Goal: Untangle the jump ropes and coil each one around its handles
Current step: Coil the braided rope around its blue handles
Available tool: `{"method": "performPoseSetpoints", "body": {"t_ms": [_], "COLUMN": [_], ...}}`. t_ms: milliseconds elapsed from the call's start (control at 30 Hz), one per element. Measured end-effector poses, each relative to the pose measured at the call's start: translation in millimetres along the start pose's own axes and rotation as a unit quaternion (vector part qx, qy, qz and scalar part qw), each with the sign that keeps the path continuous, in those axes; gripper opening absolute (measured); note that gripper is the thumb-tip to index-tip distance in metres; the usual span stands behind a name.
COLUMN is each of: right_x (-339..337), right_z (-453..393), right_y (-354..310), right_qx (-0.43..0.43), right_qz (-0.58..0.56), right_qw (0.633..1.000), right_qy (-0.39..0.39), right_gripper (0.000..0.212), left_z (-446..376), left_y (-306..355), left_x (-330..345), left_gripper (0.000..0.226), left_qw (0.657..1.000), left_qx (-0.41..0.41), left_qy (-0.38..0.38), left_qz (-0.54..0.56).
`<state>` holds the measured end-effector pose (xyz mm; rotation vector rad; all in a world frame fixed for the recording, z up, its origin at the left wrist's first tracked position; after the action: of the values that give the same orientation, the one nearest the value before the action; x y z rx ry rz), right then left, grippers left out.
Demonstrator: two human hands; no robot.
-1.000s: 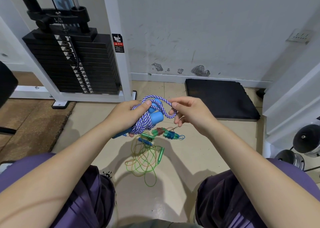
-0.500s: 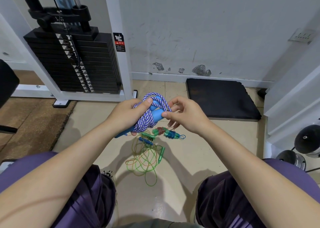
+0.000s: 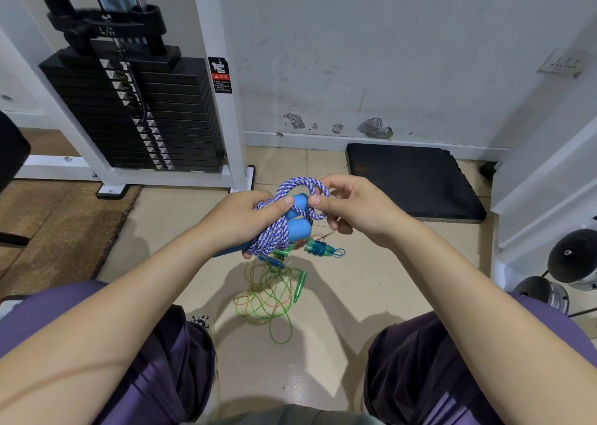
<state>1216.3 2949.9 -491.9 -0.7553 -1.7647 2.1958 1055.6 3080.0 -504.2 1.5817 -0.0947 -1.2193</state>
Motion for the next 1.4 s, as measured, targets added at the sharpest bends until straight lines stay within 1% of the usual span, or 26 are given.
{"method": "performPoseSetpoints", "body": {"t_ms": [100,167,267,333,400,500,600,733,833,900,967,1100,1167,1267,1400], "right_x": [1,4,8,10,13,14,14,16,15,14,13,14,14,13,10], "right_z": [0,-1,-4,-5,-6,-7,-9,-10,-13,-15,-15,-14,-13,-10,-11], "right_y": [1,2,4,5,6,8,8,10,13,13,11,8,8,6,6], "right_qx": [0.001,-0.004,-0.035,-0.057,-0.070,-0.077,-0.074,-0.067,-0.051,-0.039,-0.036,-0.045,-0.045,-0.030,-0.004], "right_qz": [-0.040,-0.044,-0.016,0.013,0.029,0.030,0.012,-0.006,-0.020,-0.029,-0.029,-0.018,-0.012,-0.005,-0.012], "right_qw": [0.999,0.999,0.997,0.995,0.992,0.990,0.989,0.990,0.991,0.991,0.991,0.993,0.995,0.997,0.998], "right_qy": [0.003,0.022,0.064,0.085,0.100,0.114,0.125,0.126,0.124,0.126,0.124,0.106,0.091,0.073,0.066], "right_gripper": [0.006,0.006,0.003,0.001,0.006,0.010,0.012,0.010,0.007,0.009,0.010,0.007,0.007,0.007,0.013], "left_z": [2,2,2,1,0,-3,-4,-7,-9,-9,-9,-10,-10,-12,-14], "left_y": [3,5,5,4,2,0,0,-5,-8,-8,-7,-7,-8,-10,-14], "left_x": [3,3,4,6,8,9,10,13,13,12,12,13,14,16,17], "left_gripper": [0.046,0.046,0.053,0.054,0.054,0.056,0.056,0.055,0.059,0.061,0.062,0.063,0.064,0.064,0.069], "left_qw": [1.000,1.000,0.999,0.999,0.998,0.996,0.997,0.998,0.998,0.998,0.998,0.997,0.996,0.997,0.998], "left_qx": [0.000,-0.005,-0.024,-0.031,-0.045,-0.060,-0.055,-0.040,-0.023,-0.018,-0.020,-0.058,-0.066,-0.053,-0.039], "left_qy": [-0.019,-0.019,-0.003,0.012,0.020,0.018,0.016,0.035,0.050,0.058,0.058,0.033,0.023,0.024,0.024], "left_qz": [0.013,0.013,0.027,0.028,0.042,0.063,0.056,0.025,-0.026,-0.036,-0.029,0.046,0.064,0.049,0.037]}}
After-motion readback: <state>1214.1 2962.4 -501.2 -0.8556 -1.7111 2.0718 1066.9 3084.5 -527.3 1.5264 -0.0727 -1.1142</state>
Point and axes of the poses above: each hand's wrist, its own z-axis away from the middle knuckle, its own x-axis out of the palm, y = z × x, the point moved 1 cm from there along -z, towards the middle knuckle, and after that the axes turned 8 degrees about y, right-handed, at the moved point
